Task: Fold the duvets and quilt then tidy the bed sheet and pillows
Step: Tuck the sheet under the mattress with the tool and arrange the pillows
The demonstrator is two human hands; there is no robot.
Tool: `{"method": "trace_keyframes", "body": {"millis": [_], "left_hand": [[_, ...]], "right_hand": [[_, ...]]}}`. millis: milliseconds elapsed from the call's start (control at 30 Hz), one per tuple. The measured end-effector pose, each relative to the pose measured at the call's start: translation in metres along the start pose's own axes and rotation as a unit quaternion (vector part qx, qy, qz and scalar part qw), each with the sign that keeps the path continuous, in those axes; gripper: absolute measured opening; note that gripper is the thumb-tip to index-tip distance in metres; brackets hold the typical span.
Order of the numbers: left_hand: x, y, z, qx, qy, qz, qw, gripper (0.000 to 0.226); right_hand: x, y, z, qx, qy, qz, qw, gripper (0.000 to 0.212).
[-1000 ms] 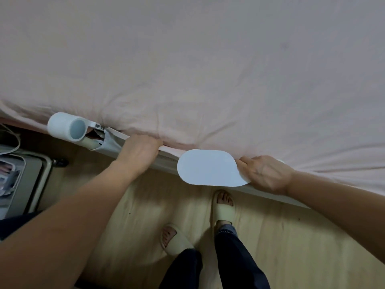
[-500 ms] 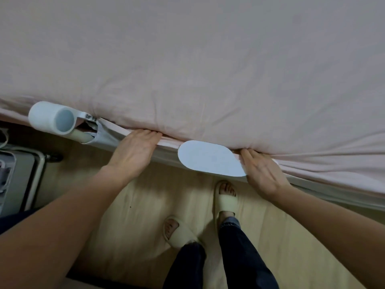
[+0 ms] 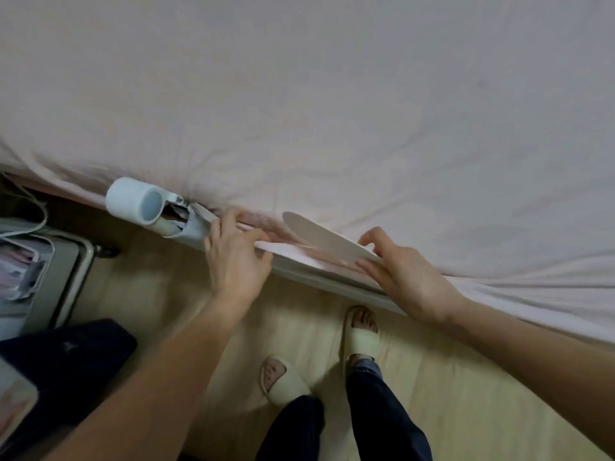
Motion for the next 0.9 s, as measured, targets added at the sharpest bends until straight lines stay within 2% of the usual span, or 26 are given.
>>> {"method": "trace_keyframes", "body": {"millis": [67, 100, 167, 200, 267, 367, 400, 433, 500, 567, 633, 700, 900], "left_hand": [[-0.023, -0.008, -0.026, -0.179, 0.175, 0.016, 0.968, 0.019], [-0.028, -0.011, -0.031, -0.232, 0.236, 0.020, 0.943, 0.020], [-0.024, -0.030, -0.026, -0.324, 0.307, 0.030, 0.894, 0.024], [-0.022, -0.030, -0.025, -0.387, 0.351, 0.061, 0.850, 0.027], [-0.016, -0.029, -0.022, -0.498, 0.426, 0.139, 0.743, 0.027], [-0.028, -0.035, -0.040, -0.510, 0.534, 0.249, 0.627, 0.020], [-0.034, -0.044, -0.048, -0.508, 0.560, 0.273, 0.595, 0.022], [-0.038, -0.055, -0.056, -0.511, 0.573, 0.274, 0.580, 0.019], [-0.044, -0.085, -0.067, -0.518, 0.588, 0.250, 0.568, 0.011], [-0.047, -0.088, -0.068, -0.511, 0.588, 0.245, 0.577, 0.021], [-0.053, -0.076, -0.064, -0.489, 0.591, 0.235, 0.597, 0.029], [-0.055, -0.070, -0.060, -0.484, 0.598, 0.220, 0.600, 0.034], [-0.046, -0.069, -0.053, -0.479, 0.594, 0.190, 0.617, 0.036]], "right_hand": [[0.008, 0.005, -0.026, -0.023, 0.028, -0.013, 0.999, 0.017], [0.016, 0.006, -0.039, -0.048, 0.041, -0.027, 0.998, 0.017], [0.029, 0.003, -0.049, -0.110, 0.051, -0.041, 0.992, 0.010], [0.038, -0.004, -0.059, -0.140, 0.072, -0.062, 0.986, 0.003], [0.054, -0.015, -0.080, -0.176, 0.134, -0.096, 0.971, 0.009], [0.073, -0.018, -0.100, -0.184, 0.207, -0.095, 0.956, 0.015], [0.078, -0.020, -0.103, -0.204, 0.228, -0.099, 0.947, 0.017], [0.080, -0.023, -0.106, -0.217, 0.244, -0.104, 0.939, 0.019], [0.081, -0.026, -0.116, -0.230, 0.289, -0.107, 0.923, 0.027], [0.084, -0.026, -0.120, -0.229, 0.302, -0.105, 0.920, 0.043], [0.090, -0.030, -0.120, -0.238, 0.297, -0.122, 0.917, 0.031], [0.096, -0.033, -0.118, -0.265, 0.281, -0.129, 0.913, 0.016], [0.110, -0.044, -0.131, -0.321, 0.245, -0.167, 0.900, 0.024]]}}
Point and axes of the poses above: each hand's wrist, its own x-axis towards the middle knuckle, its own y-axis out of the back of the hand, z = x × y, the point moved 10 cm from there along x, towards the middle knuckle
